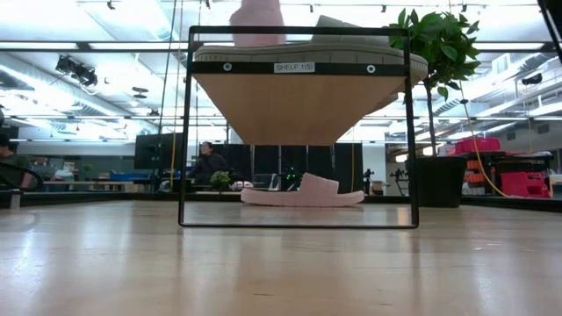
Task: Pick and place slides into the shelf
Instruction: Put the bottom pink slipper on the shelf
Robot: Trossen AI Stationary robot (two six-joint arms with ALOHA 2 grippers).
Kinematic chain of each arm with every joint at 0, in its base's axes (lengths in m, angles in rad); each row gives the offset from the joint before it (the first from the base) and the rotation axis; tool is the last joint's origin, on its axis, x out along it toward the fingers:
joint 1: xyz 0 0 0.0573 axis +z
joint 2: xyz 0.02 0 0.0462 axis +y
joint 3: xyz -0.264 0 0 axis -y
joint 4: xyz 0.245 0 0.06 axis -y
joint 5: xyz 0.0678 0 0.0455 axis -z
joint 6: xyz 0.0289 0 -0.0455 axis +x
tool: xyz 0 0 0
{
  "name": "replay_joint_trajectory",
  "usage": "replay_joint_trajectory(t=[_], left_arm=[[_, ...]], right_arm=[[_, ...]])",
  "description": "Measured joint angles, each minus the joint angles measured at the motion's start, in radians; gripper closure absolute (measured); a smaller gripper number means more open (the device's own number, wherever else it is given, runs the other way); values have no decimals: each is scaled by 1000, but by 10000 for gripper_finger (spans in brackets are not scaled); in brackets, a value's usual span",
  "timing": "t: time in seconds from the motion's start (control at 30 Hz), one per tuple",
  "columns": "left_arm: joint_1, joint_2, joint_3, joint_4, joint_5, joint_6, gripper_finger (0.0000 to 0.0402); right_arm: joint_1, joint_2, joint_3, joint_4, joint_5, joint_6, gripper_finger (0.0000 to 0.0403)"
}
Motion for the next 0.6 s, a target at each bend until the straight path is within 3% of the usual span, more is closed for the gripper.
replay_joint_trajectory(t=[0.4,0.5,0.6], left_arm=[[69,-1,0,-6,-1,-61,353],[69,-1,0,-10,-1,-60,353],[69,-1,0,-12,-1,-60,351]], right_arm=[[249,-72,-15,-23,494,-72,344],[273,-86,-94,-23,598,-34,344],[262,-133,-257,16,637,62,344]])
